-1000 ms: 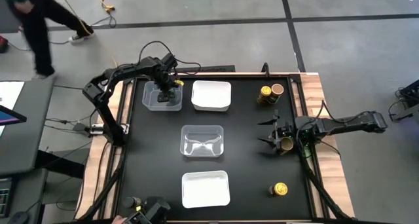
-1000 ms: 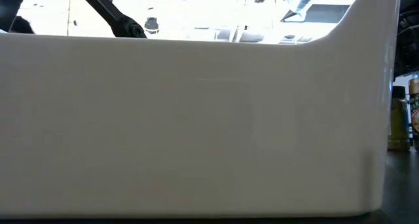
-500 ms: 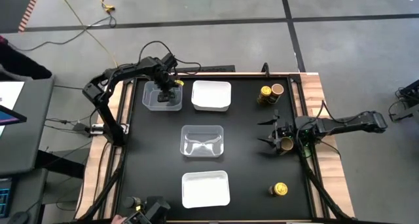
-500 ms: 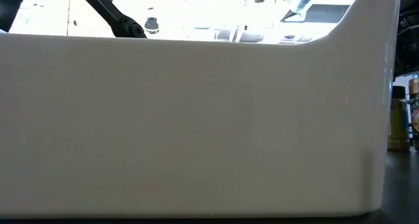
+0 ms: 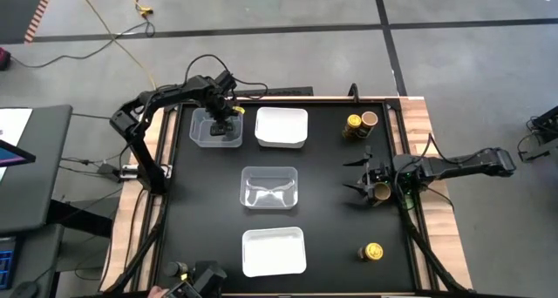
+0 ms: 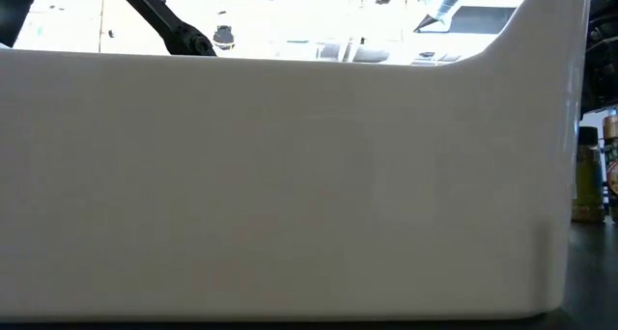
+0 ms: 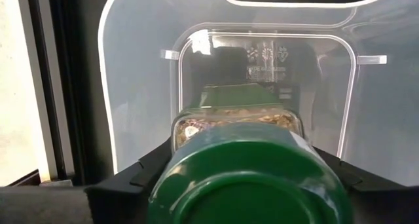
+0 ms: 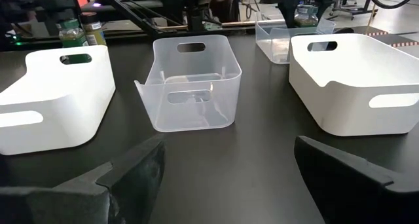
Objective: Sort spices by type
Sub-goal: Put the top green seasoning bottle into the top transparent bin
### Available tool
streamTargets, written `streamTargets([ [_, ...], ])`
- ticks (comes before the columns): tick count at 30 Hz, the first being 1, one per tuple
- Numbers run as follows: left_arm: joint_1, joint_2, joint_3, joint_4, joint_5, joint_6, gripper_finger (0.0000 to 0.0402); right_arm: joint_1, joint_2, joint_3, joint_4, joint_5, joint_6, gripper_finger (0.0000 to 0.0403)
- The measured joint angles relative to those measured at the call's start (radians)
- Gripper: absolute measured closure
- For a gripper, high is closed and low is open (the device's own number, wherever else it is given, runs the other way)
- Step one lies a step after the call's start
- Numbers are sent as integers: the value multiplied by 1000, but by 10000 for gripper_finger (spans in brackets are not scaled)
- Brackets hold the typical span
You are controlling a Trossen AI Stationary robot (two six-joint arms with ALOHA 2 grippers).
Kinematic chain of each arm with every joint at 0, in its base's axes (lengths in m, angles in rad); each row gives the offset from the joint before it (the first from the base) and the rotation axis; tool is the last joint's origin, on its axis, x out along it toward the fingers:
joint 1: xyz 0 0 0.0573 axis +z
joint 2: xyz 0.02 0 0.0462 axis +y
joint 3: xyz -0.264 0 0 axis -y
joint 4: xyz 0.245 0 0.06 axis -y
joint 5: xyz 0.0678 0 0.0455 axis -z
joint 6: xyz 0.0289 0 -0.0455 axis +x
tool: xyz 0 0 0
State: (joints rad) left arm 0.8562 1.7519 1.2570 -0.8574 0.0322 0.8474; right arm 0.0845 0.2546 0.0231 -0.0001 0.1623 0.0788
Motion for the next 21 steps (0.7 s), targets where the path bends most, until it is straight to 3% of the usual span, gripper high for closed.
streamTargets([
  [9,0,0,0,0,2,3,111,0,0,0,0,0,0,39],
  [21,0,1,25,-30,-3,-30,110,0,0,0,0,0,0,39],
])
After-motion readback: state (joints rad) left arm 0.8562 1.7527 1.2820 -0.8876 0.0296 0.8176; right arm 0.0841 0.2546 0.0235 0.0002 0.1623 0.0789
